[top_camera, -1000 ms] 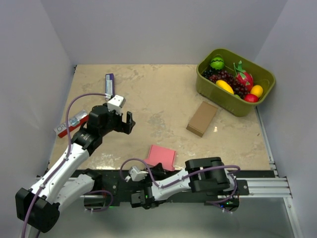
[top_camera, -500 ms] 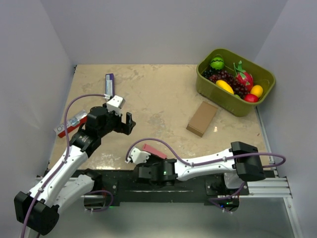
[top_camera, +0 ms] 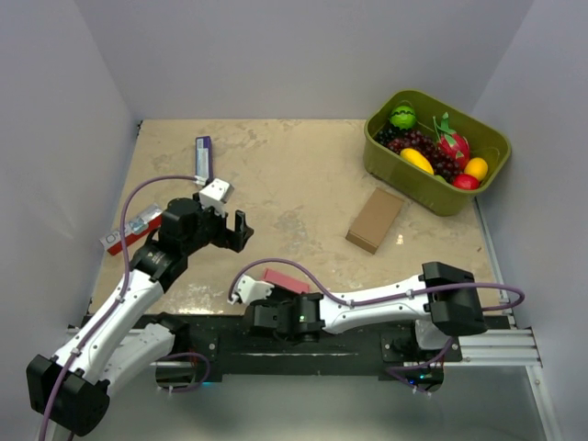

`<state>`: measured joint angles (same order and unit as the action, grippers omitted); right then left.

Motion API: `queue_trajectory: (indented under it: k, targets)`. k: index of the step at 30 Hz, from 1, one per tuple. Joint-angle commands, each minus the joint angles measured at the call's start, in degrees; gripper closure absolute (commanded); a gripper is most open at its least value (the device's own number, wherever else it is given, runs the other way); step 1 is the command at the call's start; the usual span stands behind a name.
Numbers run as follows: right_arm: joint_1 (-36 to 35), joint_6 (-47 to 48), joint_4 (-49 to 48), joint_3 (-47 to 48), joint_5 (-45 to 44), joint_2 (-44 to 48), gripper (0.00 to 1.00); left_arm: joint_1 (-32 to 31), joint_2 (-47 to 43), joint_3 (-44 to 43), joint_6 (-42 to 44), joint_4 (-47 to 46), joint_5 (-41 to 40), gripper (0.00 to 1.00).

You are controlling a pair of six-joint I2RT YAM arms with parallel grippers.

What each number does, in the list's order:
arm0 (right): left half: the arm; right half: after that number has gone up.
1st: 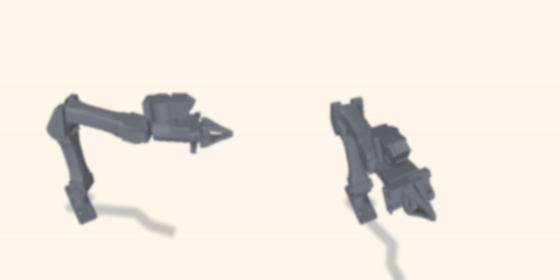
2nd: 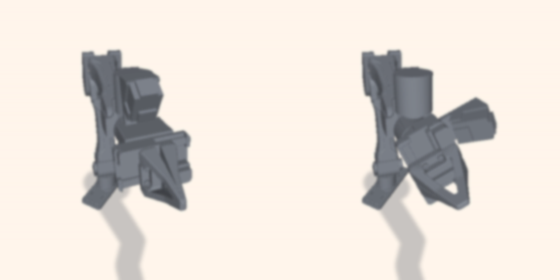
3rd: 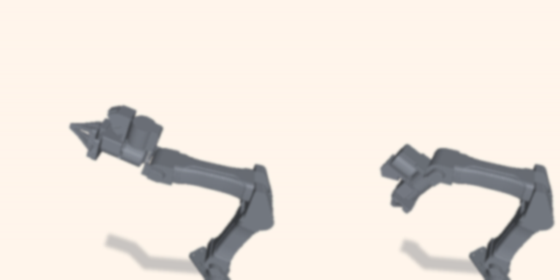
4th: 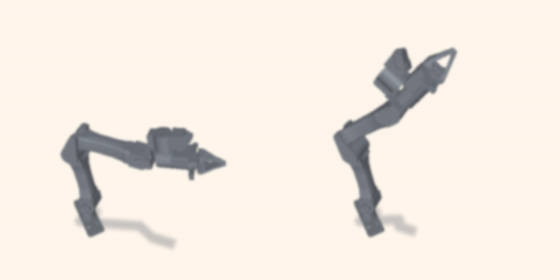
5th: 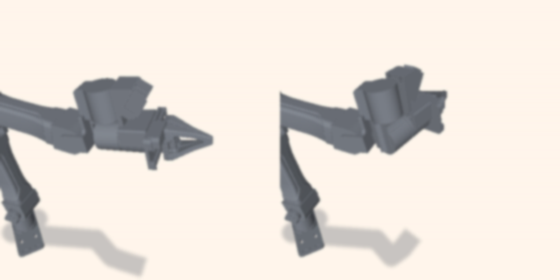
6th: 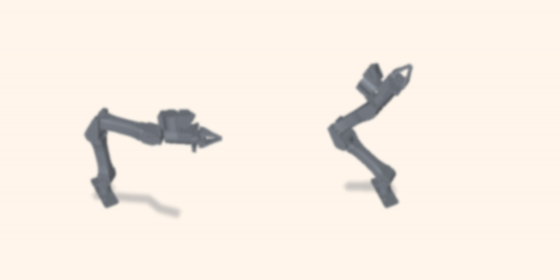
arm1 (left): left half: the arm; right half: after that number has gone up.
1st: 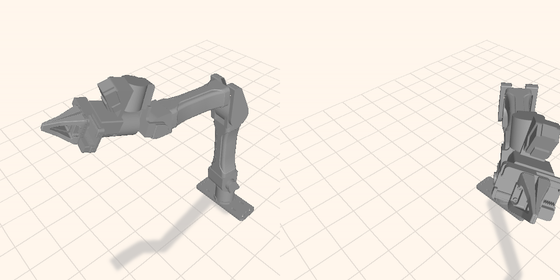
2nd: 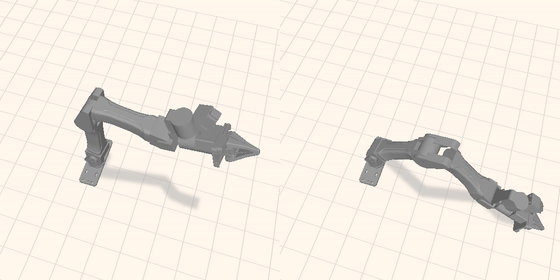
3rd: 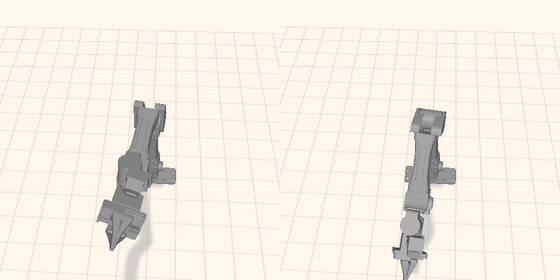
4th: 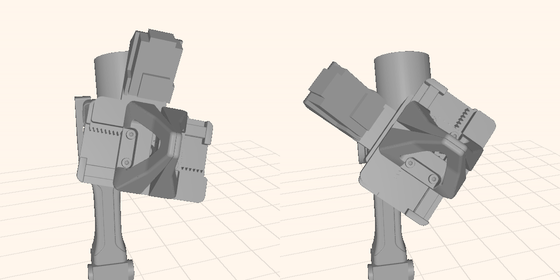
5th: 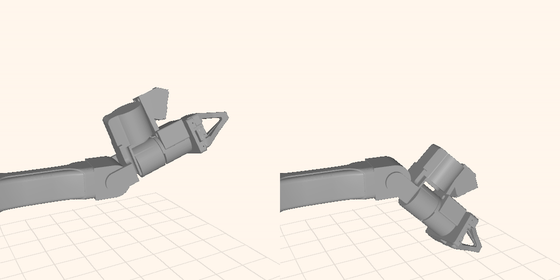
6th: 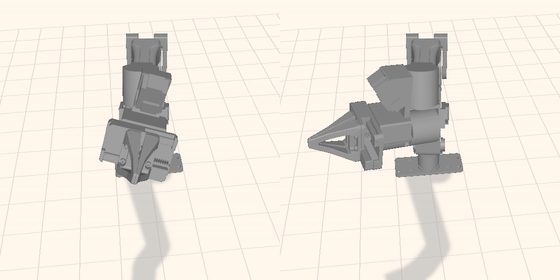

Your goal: Fold the paper box

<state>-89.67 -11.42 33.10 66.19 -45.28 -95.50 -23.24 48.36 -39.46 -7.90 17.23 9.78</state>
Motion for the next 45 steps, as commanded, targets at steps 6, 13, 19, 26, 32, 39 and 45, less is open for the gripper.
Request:
queue_trajectory:
  k: [6, 13, 19, 26, 32, 39, 45]
  targets:
    - [-0.1, -8.3, 3.1, 6.5, -6.1, -12.5, 1.00, 0.6, 0.6, 0.1, -0.2, -1.9, 1.6, 0.06]
    - [-0.9, -10.6, 1.4, 8.0, -4.7, -15.0, 0.60, 0.6, 1.2, 0.2, -0.4, -1.8, 1.9, 0.06]
    - [-1.2, -11.7, 1.2, 7.2, -1.9, -6.3, 0.30, 0.7, 1.5, 0.2, -0.4, -1.8, 1.9, 0.06]
    - [3.1, -12.7, -6.5, 1.3, 1.4, 5.0, 0.40, 0.7, 2.0, 0.2, -0.4, -1.8, 1.8, 0.06]
    - [9.8, -13.3, -12.0, -2.7, 3.4, 6.0, 0.66, 0.9, 2.7, 0.2, -0.5, -1.7, 1.2, 0.06]
    - [12.4, -13.3, -18.9, -7.5, 9.6, -0.6, 0.66, 1.1, 3.0, 0.3, -0.6, -1.3, 0.5, 0.06]
    - [12.3, -15.3, -22.8, -11.5, 12.2, -4.2, 0.64, 1.1, 3.6, 0.3, -0.7, -1.4, 1.2, 0.06]
